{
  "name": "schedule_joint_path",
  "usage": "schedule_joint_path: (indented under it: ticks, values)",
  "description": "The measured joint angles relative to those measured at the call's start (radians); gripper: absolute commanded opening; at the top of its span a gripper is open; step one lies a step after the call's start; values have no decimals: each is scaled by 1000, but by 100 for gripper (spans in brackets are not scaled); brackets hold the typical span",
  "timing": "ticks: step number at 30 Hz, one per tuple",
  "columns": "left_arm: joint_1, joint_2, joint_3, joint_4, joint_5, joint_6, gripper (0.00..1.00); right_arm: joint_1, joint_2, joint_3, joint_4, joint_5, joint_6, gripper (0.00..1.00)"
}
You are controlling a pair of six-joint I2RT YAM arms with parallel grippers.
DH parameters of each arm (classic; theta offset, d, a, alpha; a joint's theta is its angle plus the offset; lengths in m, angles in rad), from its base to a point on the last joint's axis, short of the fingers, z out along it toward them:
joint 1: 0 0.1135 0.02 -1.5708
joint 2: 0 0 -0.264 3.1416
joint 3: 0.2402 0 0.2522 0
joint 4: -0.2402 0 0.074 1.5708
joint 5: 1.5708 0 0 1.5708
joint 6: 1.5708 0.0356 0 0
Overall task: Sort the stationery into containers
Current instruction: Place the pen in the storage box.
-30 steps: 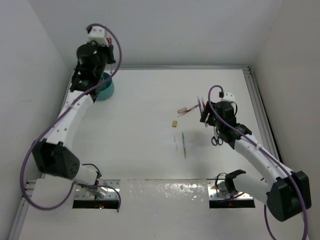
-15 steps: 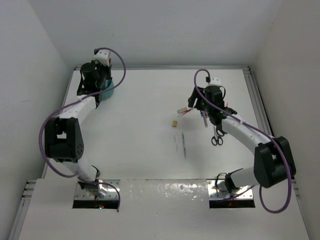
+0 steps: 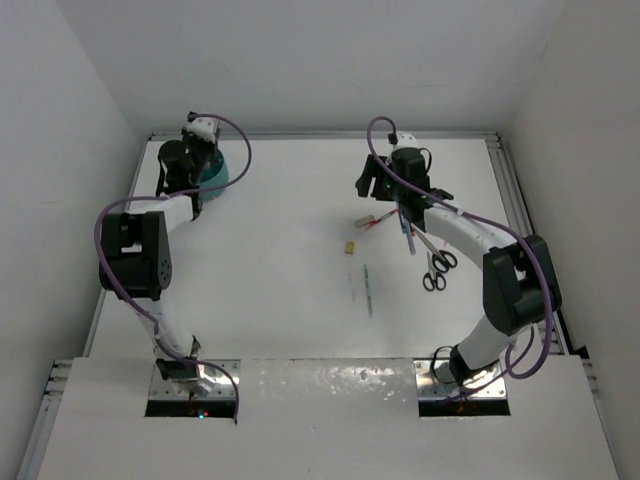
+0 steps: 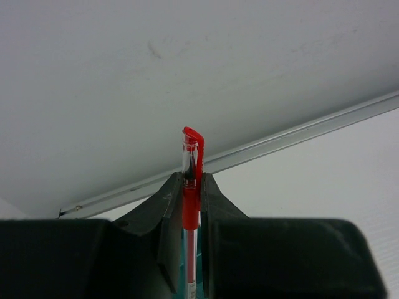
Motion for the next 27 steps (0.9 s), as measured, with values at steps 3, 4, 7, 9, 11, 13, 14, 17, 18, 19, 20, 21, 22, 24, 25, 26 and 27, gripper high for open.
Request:
schedule_joint_path:
  ticks: [3,4,7,9,11,13,14,17,18,19,20,21,22,24,25,26,27]
  values:
    - [0,36,-11,63,14,0,0,0,27,26,-22,-18,-7,68]
    - [1,47,-13,80,18,-3,0,0,40,42,-35,-22,-10,68]
    - [1,69,-15,123,20,-12,0,1,77,90,-68,-34,-17,68]
    - [2,79,-15,151,19,-15,0,2,91,114,-92,-42,-23,68]
    - [5,90,-19,170,19,-22,0,2,94,128,-109,-45,-27,68]
    - [8,102,-33,190,18,-25,0,3,94,134,-120,-46,-32,68]
    - [9,111,-38,200,14,-27,0,5,94,135,-125,-47,-35,68]
    - [13,143,-46,217,-7,-31,0,6,94,145,-155,-47,-48,69]
    - [13,151,-46,222,-8,-31,0,6,94,150,-165,-48,-52,69]
    - [14,159,-46,224,-8,-31,0,6,94,158,-175,-47,-57,69]
    - [14,166,-46,230,-8,-30,0,6,94,166,-184,-47,-62,69]
    - [16,173,-47,232,-8,-30,0,6,94,177,-195,-47,-69,69]
    - [17,180,-47,237,-8,-30,0,6,94,182,-196,-47,-72,69]
    - [19,194,-47,246,-10,-30,0,6,94,195,-204,-47,-80,70]
    - [19,200,-47,250,-10,-30,0,6,94,199,-208,-46,-85,70]
    - [19,204,-47,249,-11,-30,7,6,94,203,-214,-45,-89,70]
    - [20,207,-47,250,-12,-30,15,6,94,205,-220,-45,-95,71]
